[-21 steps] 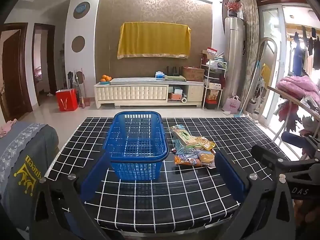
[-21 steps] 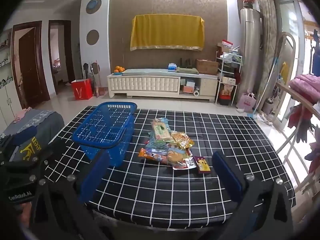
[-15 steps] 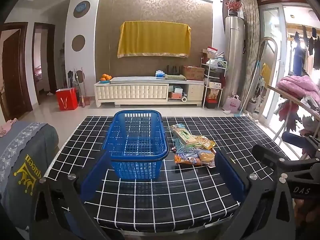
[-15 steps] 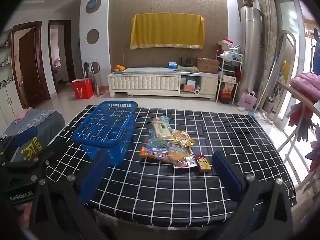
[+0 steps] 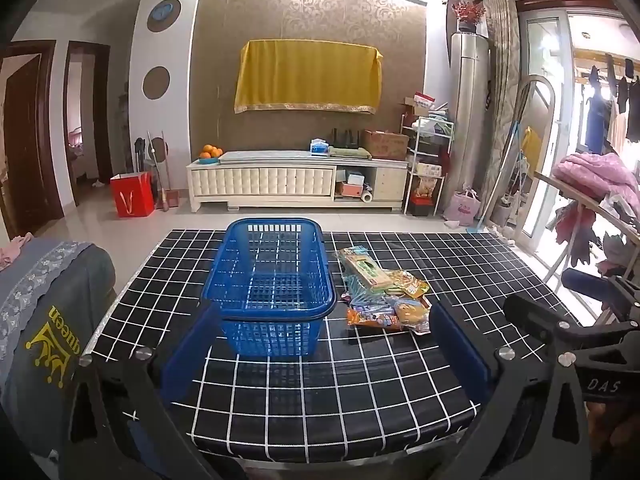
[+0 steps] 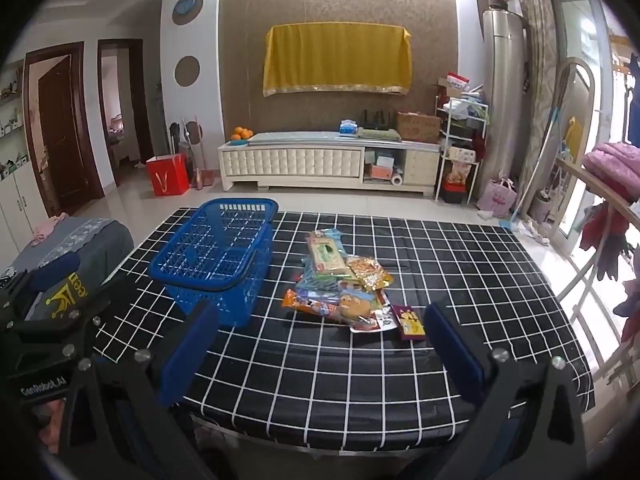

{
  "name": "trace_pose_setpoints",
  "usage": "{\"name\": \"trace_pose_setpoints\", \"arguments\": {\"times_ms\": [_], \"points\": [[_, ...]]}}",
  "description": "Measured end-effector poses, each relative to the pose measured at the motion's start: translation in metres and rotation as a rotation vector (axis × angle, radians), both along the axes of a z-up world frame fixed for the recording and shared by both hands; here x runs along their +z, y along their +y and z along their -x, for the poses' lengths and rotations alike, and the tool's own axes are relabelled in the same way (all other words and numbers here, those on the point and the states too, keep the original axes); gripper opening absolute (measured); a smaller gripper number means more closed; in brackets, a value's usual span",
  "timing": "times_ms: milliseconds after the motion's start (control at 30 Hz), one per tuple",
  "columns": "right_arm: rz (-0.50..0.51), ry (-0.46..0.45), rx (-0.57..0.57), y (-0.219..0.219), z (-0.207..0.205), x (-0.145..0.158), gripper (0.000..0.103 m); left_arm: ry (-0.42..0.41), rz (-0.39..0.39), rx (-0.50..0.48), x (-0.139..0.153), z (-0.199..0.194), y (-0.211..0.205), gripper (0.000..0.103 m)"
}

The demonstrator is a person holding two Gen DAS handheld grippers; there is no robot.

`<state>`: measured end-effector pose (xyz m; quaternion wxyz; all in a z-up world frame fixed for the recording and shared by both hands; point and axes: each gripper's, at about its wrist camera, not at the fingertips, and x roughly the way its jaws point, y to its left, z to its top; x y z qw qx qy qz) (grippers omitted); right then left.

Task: Organize snacks

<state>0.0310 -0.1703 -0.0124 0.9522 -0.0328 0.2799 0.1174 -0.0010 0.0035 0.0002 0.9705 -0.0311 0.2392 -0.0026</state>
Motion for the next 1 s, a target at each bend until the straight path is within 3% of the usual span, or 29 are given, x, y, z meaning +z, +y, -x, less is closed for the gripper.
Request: {"name": "trace_pose_setpoints", "arguments": {"times_ms": [1000], "points": [[-0.006,0.018,0.015,-0.0003,0.0016,0.0003,0.103,0.015,0.022,-0.006,-0.0035,-0.0011,0.0042,0.103]]}}
